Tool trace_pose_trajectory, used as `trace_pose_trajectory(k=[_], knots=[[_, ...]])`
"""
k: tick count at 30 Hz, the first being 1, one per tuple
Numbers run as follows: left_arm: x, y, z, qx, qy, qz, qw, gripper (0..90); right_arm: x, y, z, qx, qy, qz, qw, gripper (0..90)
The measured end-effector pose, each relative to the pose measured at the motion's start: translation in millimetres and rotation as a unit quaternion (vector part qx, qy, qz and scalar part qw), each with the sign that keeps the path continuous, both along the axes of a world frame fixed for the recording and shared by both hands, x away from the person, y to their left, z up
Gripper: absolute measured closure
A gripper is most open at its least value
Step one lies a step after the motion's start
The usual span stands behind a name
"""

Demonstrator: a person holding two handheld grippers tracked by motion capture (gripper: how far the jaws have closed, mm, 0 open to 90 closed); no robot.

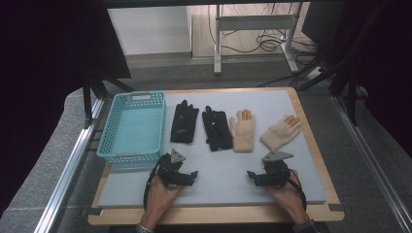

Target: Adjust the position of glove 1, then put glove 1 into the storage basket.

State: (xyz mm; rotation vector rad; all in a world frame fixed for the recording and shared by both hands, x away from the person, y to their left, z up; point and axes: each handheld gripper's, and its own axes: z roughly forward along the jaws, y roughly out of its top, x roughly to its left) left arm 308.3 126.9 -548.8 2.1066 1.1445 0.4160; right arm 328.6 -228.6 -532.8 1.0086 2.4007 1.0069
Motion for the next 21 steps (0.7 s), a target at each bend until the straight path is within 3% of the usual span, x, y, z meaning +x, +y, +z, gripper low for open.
trace_pose_trajectory(k=[21], knots=[[-0.2,0.2,-0.1,-0.001,-0.001,0.0,1.0,6.9,0.0,0.1,0.0,-0.002,0.001,0.001,1.0,18.1]])
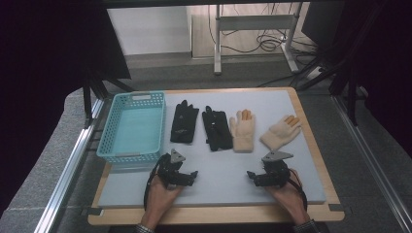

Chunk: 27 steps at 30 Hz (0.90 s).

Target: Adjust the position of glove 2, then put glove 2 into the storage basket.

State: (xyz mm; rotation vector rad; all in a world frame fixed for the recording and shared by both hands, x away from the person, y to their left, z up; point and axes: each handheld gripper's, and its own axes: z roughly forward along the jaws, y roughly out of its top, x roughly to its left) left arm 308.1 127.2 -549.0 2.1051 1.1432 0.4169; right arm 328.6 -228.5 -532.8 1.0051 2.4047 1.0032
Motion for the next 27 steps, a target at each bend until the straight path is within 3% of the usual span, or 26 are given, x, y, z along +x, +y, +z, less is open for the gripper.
trace_pose_trajectory(k=[14,22,27], knots=[[-0.1,-0.2,-0.1,0.0,-0.001,0.0,1.0,6.9,-0.4,-0.5,1.6,0.004,0.0,-0.002,1.0,23.5],[-0.1,-0.1,0.0,0.0,0.0,0.0,1.0,6.9,4.0,1.9,7.4,0.018,0.015,0.002,0.9997,25.3],[-0.1,-0.1,0.0,0.0,-0.001,0.0,1.0,7.0,7.0,7.0,12.5,0.02,0.013,0.006,0.9997,25.9]])
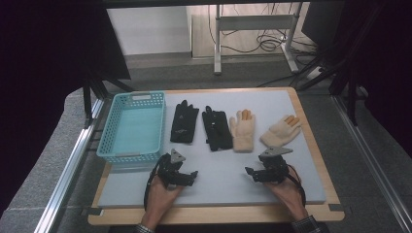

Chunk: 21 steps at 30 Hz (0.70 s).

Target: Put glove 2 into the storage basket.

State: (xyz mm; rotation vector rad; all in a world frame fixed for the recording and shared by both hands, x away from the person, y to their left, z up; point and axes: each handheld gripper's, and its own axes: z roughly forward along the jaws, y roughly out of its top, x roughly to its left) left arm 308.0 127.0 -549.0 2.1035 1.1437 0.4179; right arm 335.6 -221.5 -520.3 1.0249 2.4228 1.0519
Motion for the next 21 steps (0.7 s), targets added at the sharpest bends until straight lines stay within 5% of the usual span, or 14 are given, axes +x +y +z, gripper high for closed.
trace_pose_trajectory(k=[9,21], knots=[[0.0,0.1,0.0,0.001,0.0,-0.001,1.0,7.0,12.4,12.8,12.6,0.001,-0.008,0.018,0.9998,33.8],[0.0,0.5,0.2,0.003,0.001,-0.002,1.0,7.0,49.8,42.0,27.0,0.014,-0.005,0.032,0.9994,50.1]])
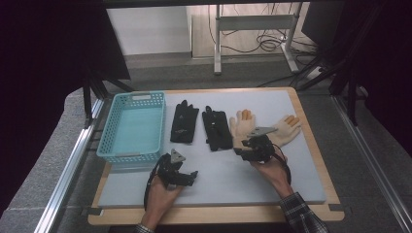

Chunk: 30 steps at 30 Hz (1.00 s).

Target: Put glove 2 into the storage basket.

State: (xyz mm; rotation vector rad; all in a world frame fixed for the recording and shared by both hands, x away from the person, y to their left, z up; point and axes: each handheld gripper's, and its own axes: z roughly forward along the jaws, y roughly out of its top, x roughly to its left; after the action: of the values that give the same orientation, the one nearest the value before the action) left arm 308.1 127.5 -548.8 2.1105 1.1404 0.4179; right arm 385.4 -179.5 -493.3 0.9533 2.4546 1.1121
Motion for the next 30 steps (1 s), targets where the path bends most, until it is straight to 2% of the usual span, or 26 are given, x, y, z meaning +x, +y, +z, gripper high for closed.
trace_pose_trajectory(k=[2,9,12,13,14,15,16,17,20,28,29,30], knots=[[0.0,0.0,0.0,0.0,0.0,0.0,1.0,7.0,3.1,3.2,0.8,-0.001,0.0,0.0,1.0,50.6],[0.0,-0.4,-0.2,-0.003,-0.001,0.002,1.0,6.9,28.6,28.9,6.7,-0.012,-0.013,0.007,0.9998,50.7],[0.0,0.0,0.0,0.0,0.0,0.0,1.0,6.9,39.8,39.0,7.4,-0.018,-0.018,0.005,0.9997,47.3],[0.1,0.2,0.1,0.001,0.0,0.0,1.0,6.9,49.3,46.5,6.9,-0.02,-0.019,0.003,0.9996,43.6],[0.1,0.1,0.0,0.001,0.0,0.0,1.0,6.9,49.3,46.5,6.9,-0.02,-0.019,0.003,0.9996,43.6],[0.1,0.1,0.0,0.001,0.0,0.0,1.0,6.9,58.2,53.1,4.9,-0.023,-0.02,0.002,0.9995,38.5],[0.1,0.1,0.0,0.001,0.0,0.0,1.0,6.9,58.2,53.1,4.9,-0.023,-0.02,0.002,0.9995,38.5],[0.2,0.2,0.0,0.001,0.0,-0.001,1.0,6.9,66.6,59.0,1.8,-0.029,-0.017,-0.001,0.9994,33.7],[0.1,0.1,-0.1,0.0,0.0,0.0,1.0,6.9,80.1,67.1,-4.3,-0.035,-0.012,-0.005,0.9993,28.5],[0.1,0.0,-0.1,-0.001,0.0,0.0,1.0,6.9,105.7,87.0,-19.7,-0.059,0.006,-0.015,0.9982,21.9],[0.2,0.1,-0.1,-0.001,0.0,0.0,1.0,6.9,108.6,89.1,-23.0,-0.063,0.01,-0.017,0.9978,21.5],[0.1,0.1,0.1,0.0,0.001,0.0,1.0,6.9,112.9,93.3,-30.8,-0.077,0.022,-0.02,0.9966,19.8]])
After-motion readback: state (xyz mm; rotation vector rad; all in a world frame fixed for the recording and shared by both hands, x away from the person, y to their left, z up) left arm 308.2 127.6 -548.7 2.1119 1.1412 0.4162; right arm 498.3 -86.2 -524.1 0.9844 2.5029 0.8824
